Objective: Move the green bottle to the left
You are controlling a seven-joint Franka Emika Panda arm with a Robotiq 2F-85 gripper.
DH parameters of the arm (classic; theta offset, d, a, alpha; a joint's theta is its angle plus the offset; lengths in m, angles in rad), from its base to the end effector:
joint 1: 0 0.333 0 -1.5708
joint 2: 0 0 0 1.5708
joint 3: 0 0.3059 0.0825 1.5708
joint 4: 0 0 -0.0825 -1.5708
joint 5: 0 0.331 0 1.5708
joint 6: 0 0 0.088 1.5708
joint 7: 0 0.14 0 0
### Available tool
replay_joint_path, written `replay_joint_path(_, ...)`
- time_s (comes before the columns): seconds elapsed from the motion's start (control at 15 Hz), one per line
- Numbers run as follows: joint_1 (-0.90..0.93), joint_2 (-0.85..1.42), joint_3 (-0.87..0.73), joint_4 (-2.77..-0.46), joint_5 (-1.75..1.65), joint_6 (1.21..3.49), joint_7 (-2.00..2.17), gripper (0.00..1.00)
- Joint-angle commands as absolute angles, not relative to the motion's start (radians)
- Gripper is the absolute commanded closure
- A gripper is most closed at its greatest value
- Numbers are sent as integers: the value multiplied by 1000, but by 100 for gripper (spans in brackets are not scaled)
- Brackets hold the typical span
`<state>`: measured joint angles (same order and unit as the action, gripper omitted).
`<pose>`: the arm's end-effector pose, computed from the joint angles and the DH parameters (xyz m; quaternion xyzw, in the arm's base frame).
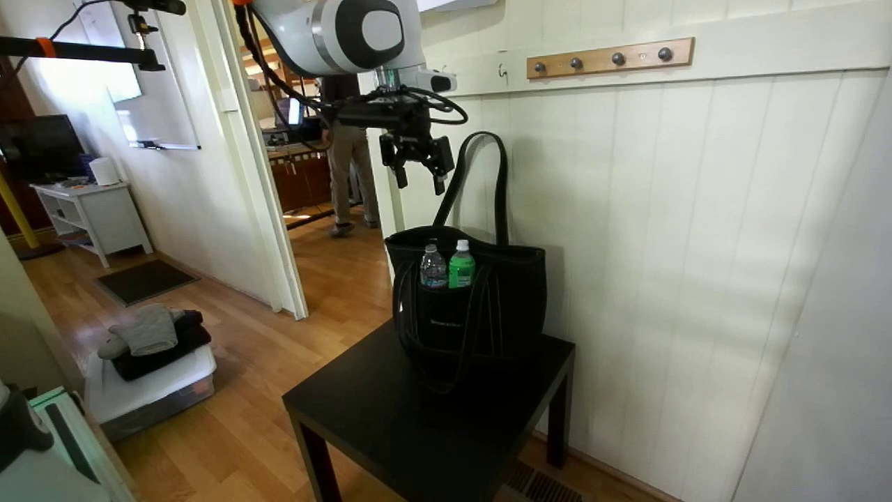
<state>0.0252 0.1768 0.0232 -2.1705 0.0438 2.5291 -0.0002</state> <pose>0.5402 0.0264 0.3248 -0.9957 -0.0071 -0.0903 0.0184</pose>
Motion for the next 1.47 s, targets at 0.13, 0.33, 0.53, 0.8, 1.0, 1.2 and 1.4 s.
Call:
replay_joint_path(0.13,21,343,32,-2045,39,2575,-39,0)
replay_joint_path(0.33,17,401,38,-2013,40,2615,-55,0)
replay_joint_path(0.53,21,388,33,-2025,34,2591,-38,0)
replay_joint_path(0.8,20,404,33,-2009,34,2591,-40,0)
replay_joint_path(1.0,24,459,13,-1951,24,2576,-4,0)
replay_joint_path(1.2,14,536,6,-1855,22,2542,-16,0)
replay_joint_path(1.4,-13,629,31,-1725,45,2440,-69,0)
